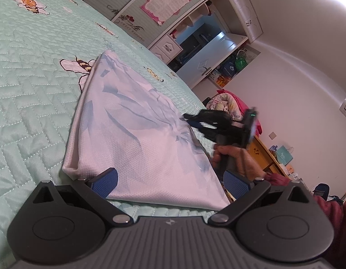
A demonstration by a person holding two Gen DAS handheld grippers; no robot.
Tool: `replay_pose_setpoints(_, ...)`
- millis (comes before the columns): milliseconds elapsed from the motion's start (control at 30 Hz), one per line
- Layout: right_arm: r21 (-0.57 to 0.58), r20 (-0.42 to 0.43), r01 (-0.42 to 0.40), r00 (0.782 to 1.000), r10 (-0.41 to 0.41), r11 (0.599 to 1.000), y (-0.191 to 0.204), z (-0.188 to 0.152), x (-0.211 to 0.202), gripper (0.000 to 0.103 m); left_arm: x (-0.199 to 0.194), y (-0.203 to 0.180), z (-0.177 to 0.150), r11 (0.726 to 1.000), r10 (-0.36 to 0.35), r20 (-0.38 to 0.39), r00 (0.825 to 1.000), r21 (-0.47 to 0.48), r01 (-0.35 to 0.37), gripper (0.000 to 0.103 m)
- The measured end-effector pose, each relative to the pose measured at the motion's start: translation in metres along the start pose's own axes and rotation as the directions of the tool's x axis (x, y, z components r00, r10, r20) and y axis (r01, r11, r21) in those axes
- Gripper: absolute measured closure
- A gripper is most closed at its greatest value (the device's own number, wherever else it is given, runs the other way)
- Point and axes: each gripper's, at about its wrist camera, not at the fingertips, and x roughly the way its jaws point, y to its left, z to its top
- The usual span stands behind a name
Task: Fold clothes
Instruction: 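Release the corner and reposition both grippers at the folded shirt edge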
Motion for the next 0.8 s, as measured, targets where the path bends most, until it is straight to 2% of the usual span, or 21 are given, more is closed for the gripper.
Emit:
replay_pose_setpoints(100, -0.067, 0.030, -0.026, 0.999, 0.028, 0.997, 0.013, -0.004, -0.039, 0.080, 0.000, -0.001, 0.003, 1.000, 0.017, -0.008, 1.000, -0.012, -0.017, 0.004)
replay_pose_setpoints(200, -0.066, -0.007, -0.125, 0.992, 0.124, 0.990, 0.019, -0.017, -0.078, 0.080, -0.007, -0.001, 0.009, 0.997, 0.026, -0.023, 0.999, -0.076, -0.027, 0.015)
replay_pose_setpoints(267, -0.006, -0.053, -0.214, 0.975, 0.214, 0.977, 0.016, -0.031, -0.099, 0.080, -0.011, -0.006, 0.015, 0.994, 0.026, -0.028, 0.999, -0.101, -0.028, 0.018)
replay_pose_setpoints(333, 0.057, -0.096, -0.277, 0.955, 0.281, 0.959, 0.011, -0.047, -0.112, 0.080, -0.011, -0.019, 0.022, 0.997, 0.015, -0.018, 1.000, -0.070, -0.017, 0.018)
replay_pose_setpoints(433, 0.124, -0.122, -0.339, 0.928, 0.353, 0.933, 0.007, -0.069, -0.125, 0.080, -0.010, -0.040, 0.032, 1.000, 0.000, -0.005, 1.000, -0.024, 0.000, 0.014)
replay_pose_setpoints(467, 0.143, -0.128, -0.349, 0.921, 0.367, 0.926, 0.005, -0.075, -0.126, 0.080, -0.005, -0.039, 0.034, 0.999, 0.027, -0.016, 1.000, -0.023, -0.027, 0.013)
replay_pose_setpoints(567, 0.176, -0.151, -0.249, 0.949, 0.276, 0.953, -0.011, -0.090, -0.119, 0.080, 0.022, -0.019, 0.035, 0.982, 0.180, -0.084, 0.980, -0.049, -0.184, 0.014)
replay_pose_setpoints(600, 0.197, -0.146, -0.232, 0.954, 0.263, 0.952, -0.018, -0.092, -0.119, 0.090, 0.026, -0.014, 0.034, 0.976, 0.206, -0.091, 0.974, -0.053, -0.212, 0.027)
replay_pose_setpoints(633, 0.227, -0.130, -0.236, 0.954, 0.270, 0.945, -0.025, -0.093, -0.121, 0.093, 0.027, -0.009, 0.034, 0.974, 0.216, -0.086, 0.973, -0.055, -0.221, 0.028)
replay_pose_setpoints(700, 0.253, -0.091, -0.242, 0.958, 0.272, 0.937, -0.035, -0.093, -0.126, 0.085, 0.025, -0.008, 0.038, 0.972, 0.219, -0.095, 0.971, -0.067, -0.225, 0.027)
replay_pose_setpoints(733, 0.223, -0.064, -0.241, 0.963, 0.261, 0.944, -0.035, -0.091, -0.131, 0.076, 0.024, -0.008, 0.041, 0.971, 0.218, -0.102, 0.971, -0.073, -0.225, 0.028)
replay_pose_setpoints(767, 0.188, -0.071, -0.216, 0.970, 0.233, 0.958, -0.035, -0.090, -0.131, 0.071, 0.023, -0.009, 0.045, 0.973, 0.207, -0.101, 0.973, -0.081, -0.216, 0.028)
replay_pose_setpoints(800, 0.147, -0.102, -0.174, 0.976, 0.190, 0.974, -0.035, -0.089, -0.126, 0.073, 0.021, -0.011, 0.051, 0.976, 0.191, -0.094, 0.977, -0.090, -0.199, 0.028)
